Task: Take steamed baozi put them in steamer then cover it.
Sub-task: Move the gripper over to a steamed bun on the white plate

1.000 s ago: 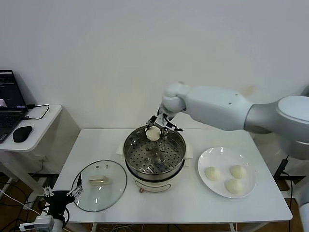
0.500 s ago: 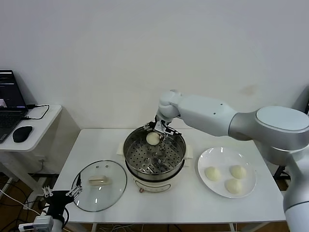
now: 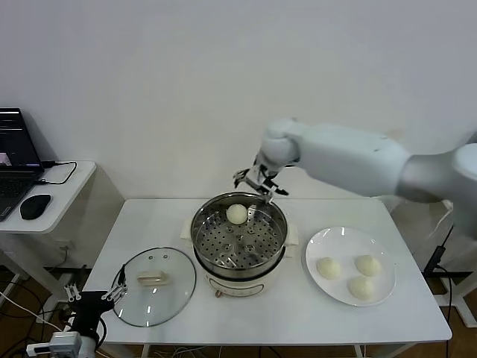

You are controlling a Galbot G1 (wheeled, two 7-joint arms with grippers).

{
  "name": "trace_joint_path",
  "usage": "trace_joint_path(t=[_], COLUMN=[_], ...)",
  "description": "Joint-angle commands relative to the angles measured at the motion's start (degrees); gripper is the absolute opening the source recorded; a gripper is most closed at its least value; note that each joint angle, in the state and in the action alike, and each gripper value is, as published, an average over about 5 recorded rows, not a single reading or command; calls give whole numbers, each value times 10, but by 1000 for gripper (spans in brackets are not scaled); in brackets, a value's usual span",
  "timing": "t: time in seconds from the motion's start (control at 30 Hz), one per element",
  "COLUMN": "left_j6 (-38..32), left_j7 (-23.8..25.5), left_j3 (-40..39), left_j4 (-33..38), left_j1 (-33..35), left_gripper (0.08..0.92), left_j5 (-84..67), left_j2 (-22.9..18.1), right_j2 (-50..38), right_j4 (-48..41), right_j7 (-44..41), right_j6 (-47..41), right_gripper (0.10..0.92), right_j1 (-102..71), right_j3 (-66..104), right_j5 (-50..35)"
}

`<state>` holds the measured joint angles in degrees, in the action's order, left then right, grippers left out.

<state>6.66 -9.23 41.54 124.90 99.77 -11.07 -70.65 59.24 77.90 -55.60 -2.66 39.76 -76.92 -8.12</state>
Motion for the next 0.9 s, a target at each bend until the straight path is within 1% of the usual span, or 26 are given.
trace_joint_path(t=[0.03,0.2,0.4,0.63,0.9], left_j6=[1,1,1,2,2], left_j7=[0,0,0,0,0], left_j3=[-5,-9,-11,-9,-6], left_j4=[9,11,8,4,-1], left_j1=[1,5,9,10,15], left_gripper=[823,823,823,823,823], left_j5=[1,3,6,8,10], left_j2=[3,4,3,3,0], right_j2=[-234,-324,-368,-375,-339], right_j4=[207,230,221,190,131], right_j7=[-32,-27,-22,-16,-14], right_j6=[-184,-180,-160,-145,-139], right_gripper=[823,823,823,823,823], right_j1=[65,10,-88,-237,-354], right_j3=[-20,-24,15,107,189], right_j5=[-78,-22,27,69,105])
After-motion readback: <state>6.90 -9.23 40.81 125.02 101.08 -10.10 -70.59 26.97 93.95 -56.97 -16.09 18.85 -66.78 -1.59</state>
